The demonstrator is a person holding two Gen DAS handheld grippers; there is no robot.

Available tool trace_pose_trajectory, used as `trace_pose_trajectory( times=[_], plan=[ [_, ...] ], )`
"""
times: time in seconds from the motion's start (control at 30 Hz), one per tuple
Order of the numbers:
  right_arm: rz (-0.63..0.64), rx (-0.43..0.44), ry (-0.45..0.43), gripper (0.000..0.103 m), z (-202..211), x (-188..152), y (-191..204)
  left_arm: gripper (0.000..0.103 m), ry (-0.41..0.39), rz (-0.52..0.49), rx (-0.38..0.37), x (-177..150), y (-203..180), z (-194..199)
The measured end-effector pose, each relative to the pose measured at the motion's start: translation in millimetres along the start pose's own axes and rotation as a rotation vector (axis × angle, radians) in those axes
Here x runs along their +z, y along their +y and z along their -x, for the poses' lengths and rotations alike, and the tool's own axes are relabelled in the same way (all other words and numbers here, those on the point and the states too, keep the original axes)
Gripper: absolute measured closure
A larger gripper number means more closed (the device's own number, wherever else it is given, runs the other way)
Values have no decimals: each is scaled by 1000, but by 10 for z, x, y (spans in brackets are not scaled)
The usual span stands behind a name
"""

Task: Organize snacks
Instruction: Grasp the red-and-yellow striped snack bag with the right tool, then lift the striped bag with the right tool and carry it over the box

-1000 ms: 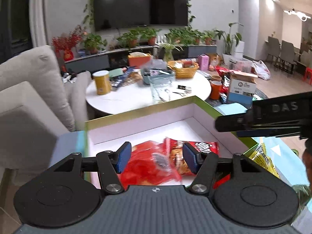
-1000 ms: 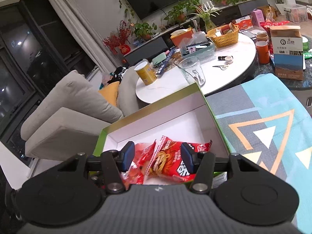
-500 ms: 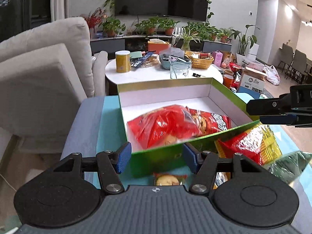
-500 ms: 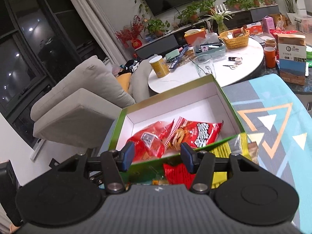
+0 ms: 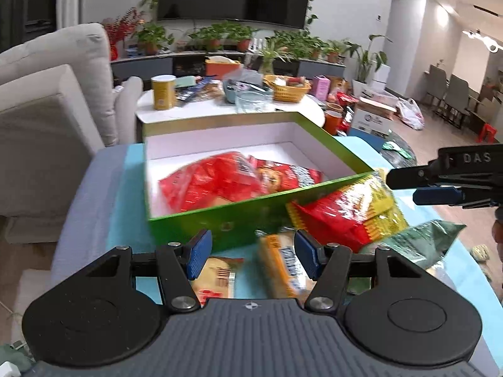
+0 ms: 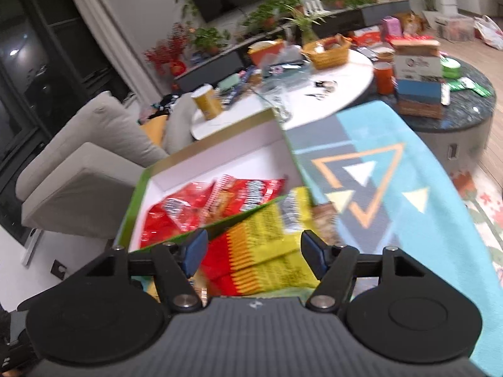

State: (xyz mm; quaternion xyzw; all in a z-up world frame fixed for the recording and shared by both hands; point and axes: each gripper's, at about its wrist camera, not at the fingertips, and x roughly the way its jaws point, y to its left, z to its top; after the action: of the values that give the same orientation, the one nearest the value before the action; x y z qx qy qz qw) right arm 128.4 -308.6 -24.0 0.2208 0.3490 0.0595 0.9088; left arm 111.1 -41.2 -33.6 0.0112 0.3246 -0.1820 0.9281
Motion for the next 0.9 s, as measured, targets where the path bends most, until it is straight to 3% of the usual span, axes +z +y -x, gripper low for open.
trace_pose_trajectory(
  times=[0.23,0.5,0.63,0.9],
  plan=[
    [-3,3,13,39,-106,-1,-192,48,26,-30,-65,33,-255,-202],
    [-6,59,66,38,-281,0,-308,47,77,0,-84,100,-392,-531],
    [-7,85,85,38,-344,13,-326,38,80,17,-120,113,-431,-600],
    [15,113,109,38,-382,43,-342,33,107,21,-152,115,-508,-704]
  ],
)
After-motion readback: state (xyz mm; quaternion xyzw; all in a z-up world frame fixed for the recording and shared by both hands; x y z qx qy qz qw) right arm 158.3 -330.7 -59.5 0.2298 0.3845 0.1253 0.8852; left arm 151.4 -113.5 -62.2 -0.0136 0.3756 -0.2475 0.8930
